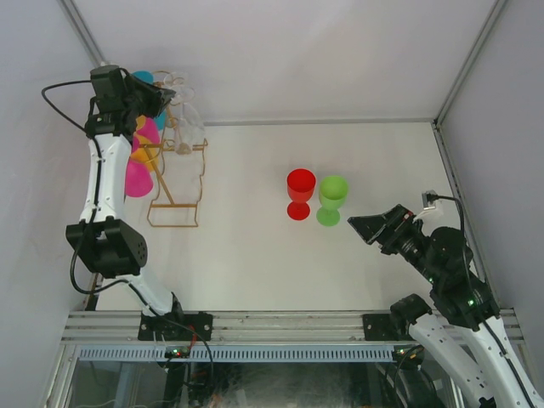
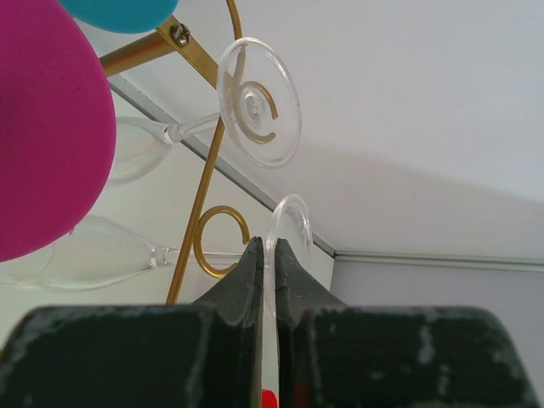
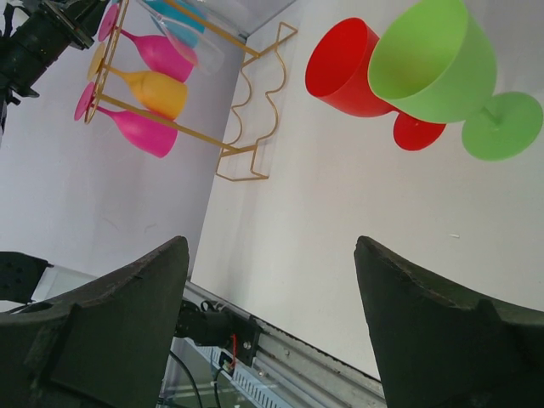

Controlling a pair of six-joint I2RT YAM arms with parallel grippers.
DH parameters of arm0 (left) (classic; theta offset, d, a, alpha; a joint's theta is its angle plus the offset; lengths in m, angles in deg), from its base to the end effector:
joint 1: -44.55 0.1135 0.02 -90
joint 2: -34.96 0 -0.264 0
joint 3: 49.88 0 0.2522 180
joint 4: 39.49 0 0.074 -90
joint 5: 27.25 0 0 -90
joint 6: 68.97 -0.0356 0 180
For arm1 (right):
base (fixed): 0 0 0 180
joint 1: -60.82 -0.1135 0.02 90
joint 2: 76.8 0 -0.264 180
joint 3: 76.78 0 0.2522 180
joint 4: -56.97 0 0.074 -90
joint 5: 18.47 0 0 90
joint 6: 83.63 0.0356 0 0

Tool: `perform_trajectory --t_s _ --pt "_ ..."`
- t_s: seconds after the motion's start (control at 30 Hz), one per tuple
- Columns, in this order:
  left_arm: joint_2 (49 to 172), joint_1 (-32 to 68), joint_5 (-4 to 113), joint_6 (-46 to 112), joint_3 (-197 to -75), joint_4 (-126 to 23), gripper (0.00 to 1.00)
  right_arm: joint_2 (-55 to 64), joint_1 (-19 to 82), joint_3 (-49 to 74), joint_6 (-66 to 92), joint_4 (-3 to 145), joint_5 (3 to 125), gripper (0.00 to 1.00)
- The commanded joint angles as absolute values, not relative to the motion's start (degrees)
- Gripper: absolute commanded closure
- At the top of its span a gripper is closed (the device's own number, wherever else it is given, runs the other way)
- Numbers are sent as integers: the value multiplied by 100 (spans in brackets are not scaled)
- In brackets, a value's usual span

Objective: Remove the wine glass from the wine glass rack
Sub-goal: Pick up the wine glass from the wine rack.

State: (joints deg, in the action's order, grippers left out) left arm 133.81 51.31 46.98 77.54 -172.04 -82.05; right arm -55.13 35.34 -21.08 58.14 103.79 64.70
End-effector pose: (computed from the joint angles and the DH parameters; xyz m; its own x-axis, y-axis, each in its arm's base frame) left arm 0.3928 0.0368 0.4385 -0.2987 -0.8436 -0.4462 -0.1950 0.5116 -0.8368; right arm 0.0797 0.0427 0.3279 -0.5414 0.6060 -0.5828 -0.1721 0.5986 0.7823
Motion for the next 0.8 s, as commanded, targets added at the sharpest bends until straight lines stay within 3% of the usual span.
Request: perform_trajectory --t_s 0.0,0.77 --pt "13005 5154 4540 7884 -17122 -7805 100 -5606 3551 -2099 5772 10203 6586 21" --pt "12203 4748 3919 7198 -16274 -7260 100 -5479 3545 -2239 5939 9946 6516 21"
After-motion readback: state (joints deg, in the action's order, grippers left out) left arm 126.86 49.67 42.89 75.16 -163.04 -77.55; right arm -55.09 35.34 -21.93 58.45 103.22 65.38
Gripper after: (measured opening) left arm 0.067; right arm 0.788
